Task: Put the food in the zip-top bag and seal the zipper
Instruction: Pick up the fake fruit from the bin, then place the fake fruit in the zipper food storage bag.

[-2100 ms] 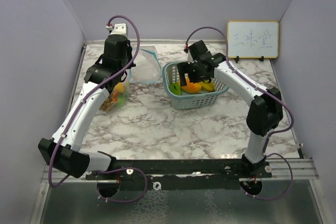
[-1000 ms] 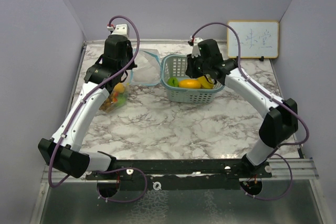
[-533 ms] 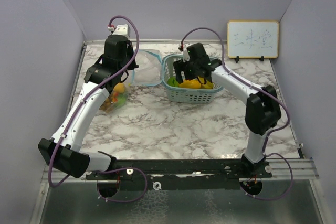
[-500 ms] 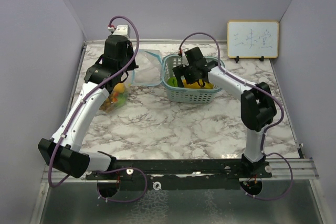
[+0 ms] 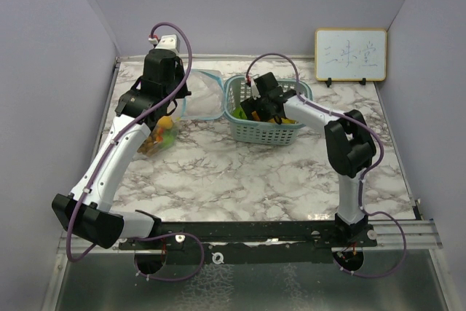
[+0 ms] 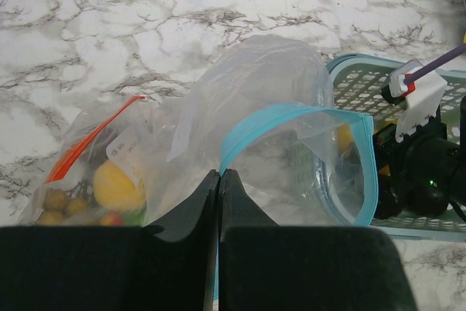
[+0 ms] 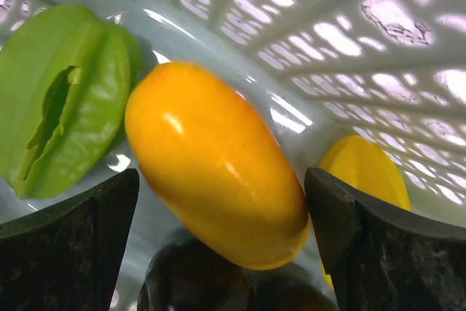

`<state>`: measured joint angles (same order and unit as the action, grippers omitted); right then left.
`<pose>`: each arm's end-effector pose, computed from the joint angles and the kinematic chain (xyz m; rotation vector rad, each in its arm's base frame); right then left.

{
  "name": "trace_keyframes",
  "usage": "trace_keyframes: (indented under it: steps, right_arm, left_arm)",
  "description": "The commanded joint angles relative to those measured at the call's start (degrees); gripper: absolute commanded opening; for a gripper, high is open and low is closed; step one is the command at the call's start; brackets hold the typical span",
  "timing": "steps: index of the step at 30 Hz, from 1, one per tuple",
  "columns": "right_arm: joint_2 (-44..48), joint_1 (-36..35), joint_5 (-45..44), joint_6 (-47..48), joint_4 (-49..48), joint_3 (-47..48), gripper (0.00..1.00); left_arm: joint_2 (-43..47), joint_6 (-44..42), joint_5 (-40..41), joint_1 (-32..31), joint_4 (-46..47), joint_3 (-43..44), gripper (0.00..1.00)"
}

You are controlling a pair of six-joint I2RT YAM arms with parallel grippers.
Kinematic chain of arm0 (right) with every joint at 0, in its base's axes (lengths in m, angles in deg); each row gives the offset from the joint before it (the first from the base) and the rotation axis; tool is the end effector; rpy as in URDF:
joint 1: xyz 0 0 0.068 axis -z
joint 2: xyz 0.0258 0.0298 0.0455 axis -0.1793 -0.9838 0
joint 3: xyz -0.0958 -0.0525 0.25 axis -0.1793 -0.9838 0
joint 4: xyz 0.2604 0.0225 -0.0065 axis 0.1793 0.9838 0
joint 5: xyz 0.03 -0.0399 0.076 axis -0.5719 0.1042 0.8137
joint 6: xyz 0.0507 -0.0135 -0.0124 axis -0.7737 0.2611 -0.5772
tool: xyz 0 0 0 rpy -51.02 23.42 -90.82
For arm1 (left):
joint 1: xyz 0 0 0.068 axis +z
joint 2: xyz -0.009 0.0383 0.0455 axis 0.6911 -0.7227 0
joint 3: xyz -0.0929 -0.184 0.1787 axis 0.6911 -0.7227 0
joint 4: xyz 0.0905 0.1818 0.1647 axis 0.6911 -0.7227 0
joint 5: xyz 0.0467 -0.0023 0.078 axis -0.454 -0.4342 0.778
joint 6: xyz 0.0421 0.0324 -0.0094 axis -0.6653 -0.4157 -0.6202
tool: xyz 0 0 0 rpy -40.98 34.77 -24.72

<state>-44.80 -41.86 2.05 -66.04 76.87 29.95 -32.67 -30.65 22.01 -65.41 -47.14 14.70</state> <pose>0.3757 0.2272 0.1888 -0.6546 2.4646 0.1114 0.2659 -0.0972 0.4185 -0.1125 2.0205 -0.2355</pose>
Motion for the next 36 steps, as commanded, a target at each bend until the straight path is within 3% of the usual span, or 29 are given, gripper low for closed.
trace_keyframes:
  steps: [1, 5, 10, 18, 28, 36]
  right_arm:
    - [-2.0, -0.1, 1.7, -0.8, 2.4, -1.0, 0.88]
    - [-0.3, -0.1, 2.3, -2.5, 3.5, -1.5, 0.67]
    - [5.5, -0.1, 2.4, -5.2, 4.6, 0.1, 0.54]
    - [19.9, -0.1, 12.1, -5.7, -0.5, 1.6, 0.52]
    - [25.6, -0.4, 39.9, -12.1, -6.8, 3.3, 0.48]
    - [26.0, -4.6, 46.6, -14.5, -8.4, 0.6, 0.48]
  left_arm:
    - [1.0, -0.1, -1.0, 0.2, 0.2, 1.0, 0.00]
    - [0.8, -0.2, -0.9, 0.3, 0.4, 1.1, 0.00]
    - [0.3, 0.0, -1.3, 0.4, 0.6, 1.0, 0.00]
    - [0.2, 0.6, -1.8, 0.5, 0.9, 0.4, 0.00]
    - [-0.1, 1.1, -2.6, 0.5, 1.5, 0.4, 0.00]
    - [-1.6, 1.5, -3.9, 0.5, 2.0, 2.0, 0.00]
